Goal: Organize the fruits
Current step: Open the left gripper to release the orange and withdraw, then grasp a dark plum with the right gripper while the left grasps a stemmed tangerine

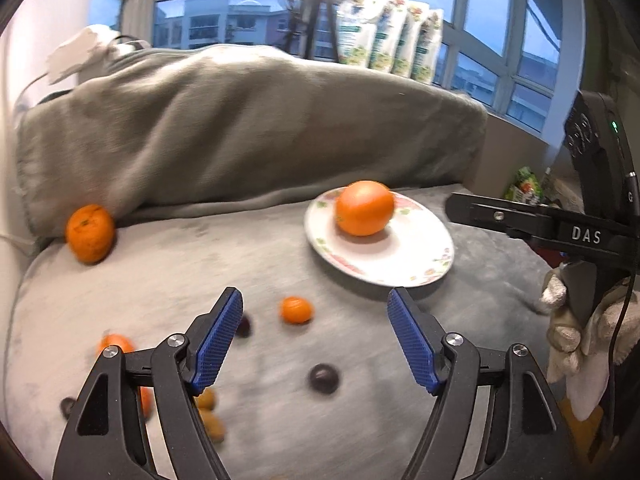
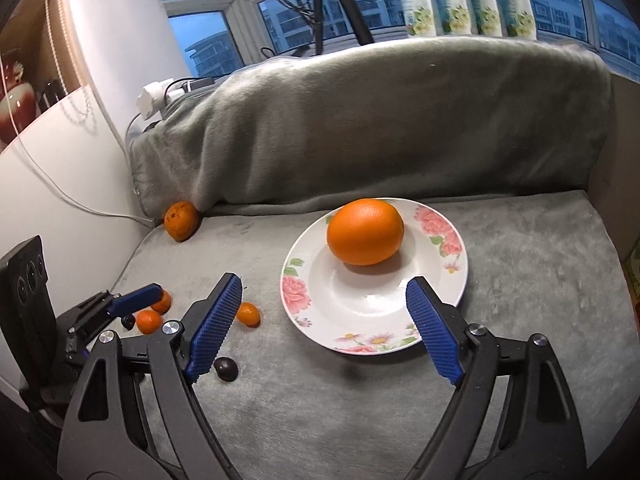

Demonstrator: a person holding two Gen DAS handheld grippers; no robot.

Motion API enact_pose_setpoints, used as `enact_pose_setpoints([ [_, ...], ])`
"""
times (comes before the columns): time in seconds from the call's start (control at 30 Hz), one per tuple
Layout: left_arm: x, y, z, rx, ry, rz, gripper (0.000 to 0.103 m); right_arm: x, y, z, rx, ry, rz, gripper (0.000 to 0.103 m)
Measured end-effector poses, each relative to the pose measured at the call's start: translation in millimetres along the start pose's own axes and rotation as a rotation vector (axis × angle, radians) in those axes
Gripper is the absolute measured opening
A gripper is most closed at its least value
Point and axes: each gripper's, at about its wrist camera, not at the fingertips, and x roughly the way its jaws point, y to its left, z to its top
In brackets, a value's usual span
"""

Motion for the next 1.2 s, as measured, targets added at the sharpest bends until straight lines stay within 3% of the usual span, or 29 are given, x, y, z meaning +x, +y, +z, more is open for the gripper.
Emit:
enact_pose_setpoints([
  [0.4, -29.3, 81.3, -21.3, -0.116, 0.000, 0.143, 0.075, 16.2, 45.8, -11.5, -0.157, 0.035, 0.009, 0.087],
  [0.6, -26.3, 121.2, -36.0, -0.214, 0.037, 0.163, 0.075, 25.0, 73.1, -24.1, -0.248, 0.070, 0.019, 0.087],
  [0.8, -16.8, 141.9, -46.5, -0.273, 0.072, 0.176, 0.061, 33.3, 91.0, -44.4, -0.321, 0.115, 0.022, 0.087],
  [0.97, -5.1, 143.0, -47.5, -0.255, 0.106, 0.181, 0.055, 41.6, 96.5, -58.4, -0.330, 0.148, 0.030, 0.086],
  [1.2, 6.5, 148.5, -47.7, -0.284, 0.147, 0.144, 0.045, 51.5, 99.6, -70.7, -0.348, 0.194, 0.043, 0.072],
])
